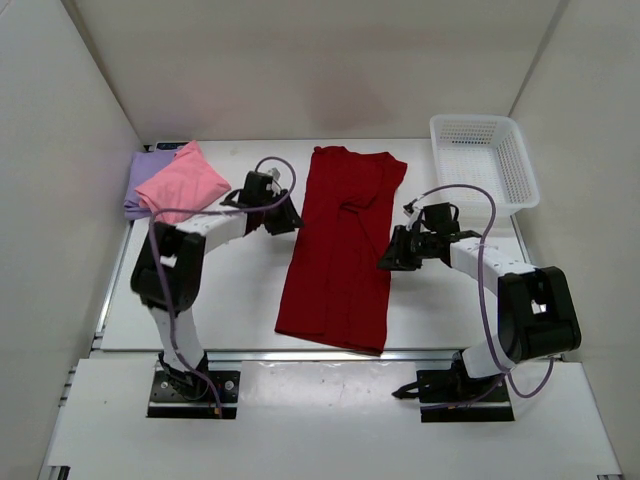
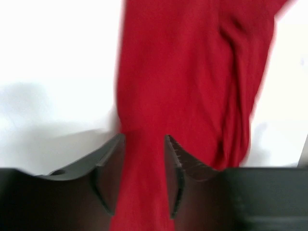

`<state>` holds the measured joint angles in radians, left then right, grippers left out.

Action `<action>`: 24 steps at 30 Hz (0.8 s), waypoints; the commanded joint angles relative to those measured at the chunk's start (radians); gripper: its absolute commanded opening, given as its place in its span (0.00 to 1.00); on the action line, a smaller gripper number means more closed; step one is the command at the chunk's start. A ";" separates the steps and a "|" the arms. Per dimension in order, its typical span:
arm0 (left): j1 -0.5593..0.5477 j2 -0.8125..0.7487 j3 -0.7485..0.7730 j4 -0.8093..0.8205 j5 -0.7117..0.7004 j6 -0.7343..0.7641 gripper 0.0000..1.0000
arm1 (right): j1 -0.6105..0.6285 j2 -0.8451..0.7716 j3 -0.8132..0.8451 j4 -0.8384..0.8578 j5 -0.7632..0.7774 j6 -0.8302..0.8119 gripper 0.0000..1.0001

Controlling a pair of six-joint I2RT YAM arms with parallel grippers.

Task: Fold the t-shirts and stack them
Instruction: Rotate the tshirt 90 degrees

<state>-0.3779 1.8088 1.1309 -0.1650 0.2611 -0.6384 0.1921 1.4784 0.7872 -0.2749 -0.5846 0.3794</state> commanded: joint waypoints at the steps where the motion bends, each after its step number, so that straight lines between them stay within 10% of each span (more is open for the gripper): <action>1: 0.043 0.136 0.181 0.001 -0.051 -0.018 0.50 | 0.018 -0.013 -0.011 0.081 -0.052 0.003 0.21; 8: 0.004 0.563 0.768 -0.284 -0.148 0.091 0.55 | 0.046 -0.058 -0.051 0.132 -0.076 0.001 0.22; 13: -0.006 0.962 1.512 -0.549 -0.134 0.065 0.55 | 0.070 -0.075 -0.054 0.140 -0.081 0.000 0.22; 19: 0.042 0.960 1.294 -0.294 0.004 -0.090 0.17 | 0.059 -0.075 -0.081 0.168 -0.107 0.021 0.22; 24: 0.056 1.011 1.493 -0.384 -0.043 -0.110 0.00 | 0.055 -0.053 -0.080 0.169 -0.112 0.015 0.23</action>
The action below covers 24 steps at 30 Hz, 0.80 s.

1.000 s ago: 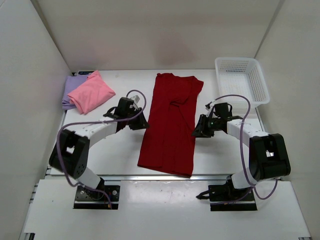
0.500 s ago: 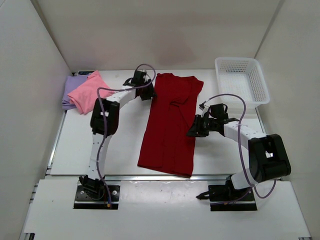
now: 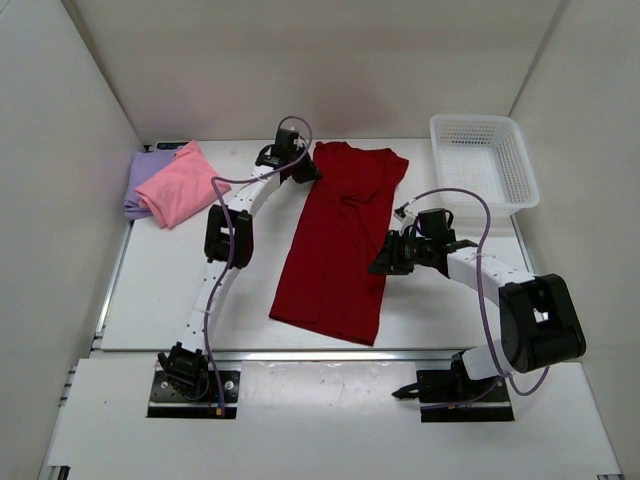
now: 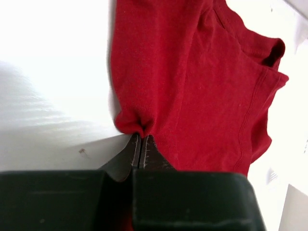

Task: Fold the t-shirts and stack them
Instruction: Rotate the tshirt 90 degrees

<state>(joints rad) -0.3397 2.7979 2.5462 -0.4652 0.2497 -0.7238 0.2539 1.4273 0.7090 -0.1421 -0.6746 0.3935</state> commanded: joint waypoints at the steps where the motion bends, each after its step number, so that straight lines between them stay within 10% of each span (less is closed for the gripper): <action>1: 0.034 0.008 0.080 -0.111 -0.049 -0.026 0.00 | -0.002 0.002 0.000 0.033 -0.026 -0.002 0.22; 4: 0.045 -0.052 0.034 -0.119 -0.104 0.001 0.04 | -0.018 -0.002 -0.008 0.041 -0.029 0.004 0.22; 11: 0.068 -0.262 -0.318 0.030 -0.059 0.066 0.99 | 0.002 -0.030 -0.058 0.025 0.026 0.036 0.29; 20: 0.048 -0.861 -1.312 0.230 -0.081 0.136 0.99 | 0.063 -0.186 -0.212 -0.057 0.216 0.097 0.35; 24: 0.047 -1.059 -1.612 0.198 -0.046 0.127 0.66 | 0.093 -0.234 -0.247 -0.123 0.221 0.105 0.37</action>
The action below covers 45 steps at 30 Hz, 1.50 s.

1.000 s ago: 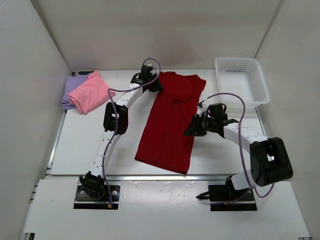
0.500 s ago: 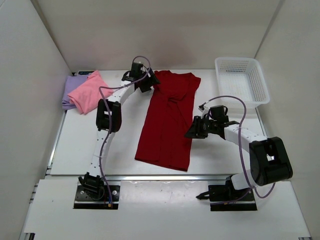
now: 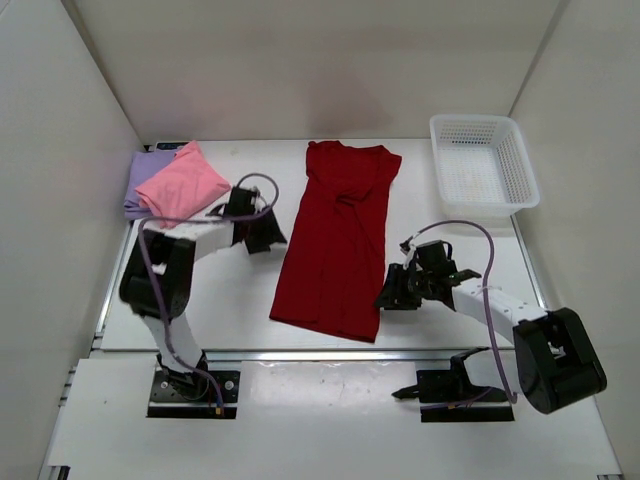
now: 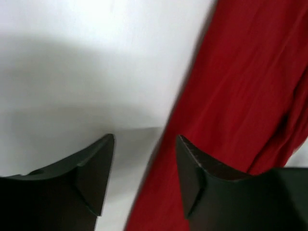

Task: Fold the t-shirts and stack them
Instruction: Rotate the tshirt 90 degrees, then grab the bottom of the folded rectangular tshirt with both arms

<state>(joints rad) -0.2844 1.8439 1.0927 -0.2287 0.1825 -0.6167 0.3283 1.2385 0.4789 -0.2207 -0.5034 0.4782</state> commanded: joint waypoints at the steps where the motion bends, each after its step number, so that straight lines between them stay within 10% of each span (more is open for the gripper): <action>1: -0.004 -0.133 -0.245 -0.044 0.018 0.031 0.63 | 0.023 -0.075 -0.035 -0.054 0.054 0.020 0.38; 9: -0.128 -0.465 -0.612 -0.101 0.032 -0.011 0.64 | 0.075 -0.172 -0.097 -0.134 0.059 0.065 0.47; 28: -0.170 -0.523 -0.679 -0.213 0.095 0.051 0.53 | 0.153 -0.119 -0.155 -0.058 -0.018 0.137 0.31; 45: -0.234 -0.665 -0.731 -0.290 0.170 0.005 0.00 | 0.187 -0.155 -0.137 -0.150 -0.057 0.093 0.00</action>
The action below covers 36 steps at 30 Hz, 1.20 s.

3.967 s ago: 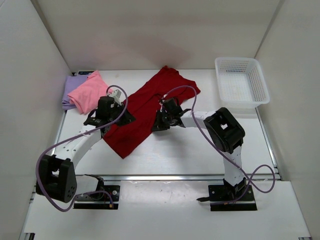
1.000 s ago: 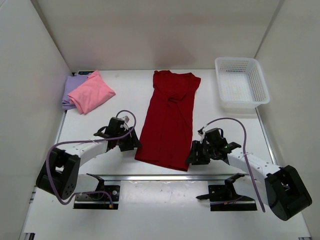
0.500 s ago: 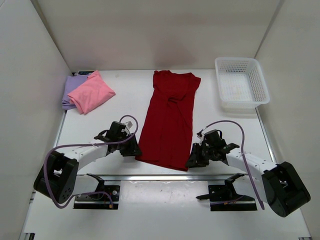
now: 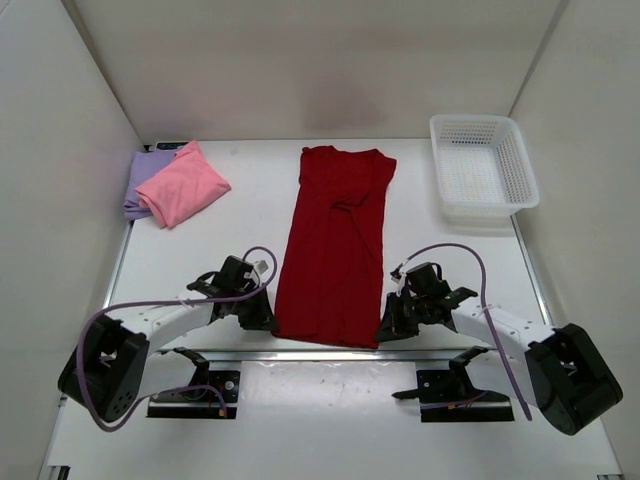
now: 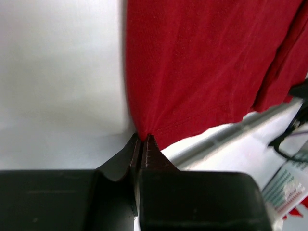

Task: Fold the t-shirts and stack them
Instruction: Grab the bottom of the folded rectangular tshirt with both arms, then fold the folded rectangular tshirt in 1/3 of the way

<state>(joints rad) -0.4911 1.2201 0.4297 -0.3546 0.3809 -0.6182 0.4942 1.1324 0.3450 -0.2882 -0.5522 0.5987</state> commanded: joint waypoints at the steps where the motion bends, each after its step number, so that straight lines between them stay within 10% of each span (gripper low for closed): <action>1: -0.026 -0.057 -0.074 -0.178 -0.022 0.003 0.00 | 0.032 -0.075 0.003 -0.100 -0.015 -0.027 0.00; 10: 0.019 -0.116 0.194 -0.248 -0.031 -0.031 0.00 | -0.089 -0.123 0.205 -0.239 0.020 -0.150 0.00; 22: 0.120 0.376 0.670 0.002 -0.188 0.008 0.00 | -0.250 0.410 0.814 -0.289 0.178 -0.376 0.00; 36: 0.163 0.685 0.946 0.063 -0.180 -0.012 0.00 | -0.342 0.737 1.032 -0.177 0.110 -0.392 0.00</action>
<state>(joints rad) -0.3317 1.8771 1.3315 -0.3168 0.1982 -0.6323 0.1749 1.8542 1.3132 -0.5148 -0.4255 0.2310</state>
